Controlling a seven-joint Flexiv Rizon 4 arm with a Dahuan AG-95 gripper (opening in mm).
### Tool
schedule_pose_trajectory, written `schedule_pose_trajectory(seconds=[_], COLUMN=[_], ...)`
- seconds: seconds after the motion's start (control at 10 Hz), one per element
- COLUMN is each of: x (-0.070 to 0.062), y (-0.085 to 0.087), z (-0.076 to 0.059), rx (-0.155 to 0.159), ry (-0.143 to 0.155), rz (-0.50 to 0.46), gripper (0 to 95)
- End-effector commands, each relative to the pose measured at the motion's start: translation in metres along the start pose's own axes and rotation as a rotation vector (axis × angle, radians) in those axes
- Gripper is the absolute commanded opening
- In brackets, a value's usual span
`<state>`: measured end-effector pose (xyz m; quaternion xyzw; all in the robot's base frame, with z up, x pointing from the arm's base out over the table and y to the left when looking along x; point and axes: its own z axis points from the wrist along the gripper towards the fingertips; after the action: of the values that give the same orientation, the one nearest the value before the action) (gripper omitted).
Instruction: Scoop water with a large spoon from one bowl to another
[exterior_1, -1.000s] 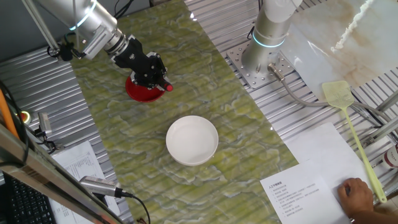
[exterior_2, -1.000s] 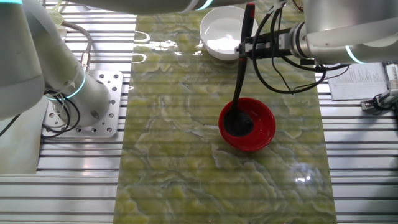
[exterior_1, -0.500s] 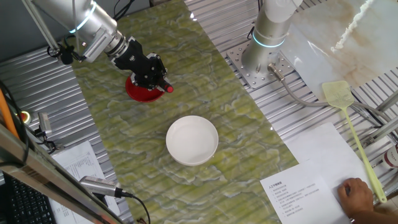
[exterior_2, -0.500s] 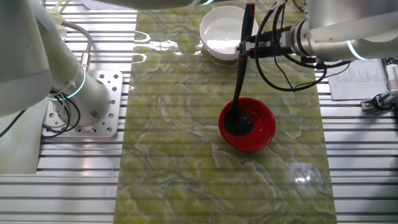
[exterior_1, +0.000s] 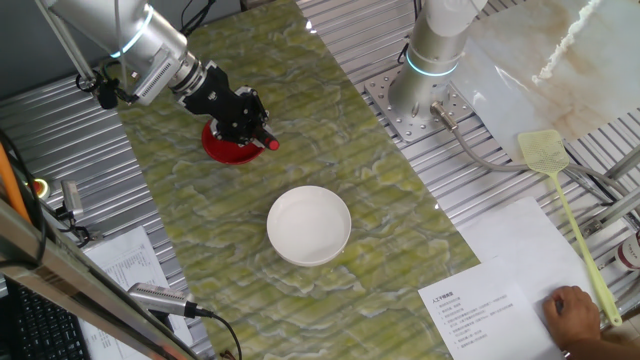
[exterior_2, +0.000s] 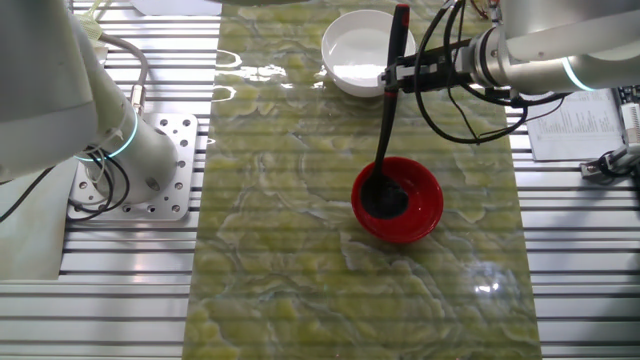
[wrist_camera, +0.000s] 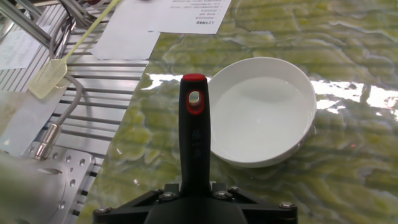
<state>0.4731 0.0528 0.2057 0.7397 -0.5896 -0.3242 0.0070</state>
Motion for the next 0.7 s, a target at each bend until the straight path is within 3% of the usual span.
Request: schedule_pose_trajectory(seconds=[0.1,0.7], x=[-0.0006,-0.0015], y=[-0.0006,-0.0034], z=[0.0002,0.0037], rx=[-0.007,-0.032], ry=[0.003,0.020], rz=[0.002,0.002], gripper=[0.0,0.0])
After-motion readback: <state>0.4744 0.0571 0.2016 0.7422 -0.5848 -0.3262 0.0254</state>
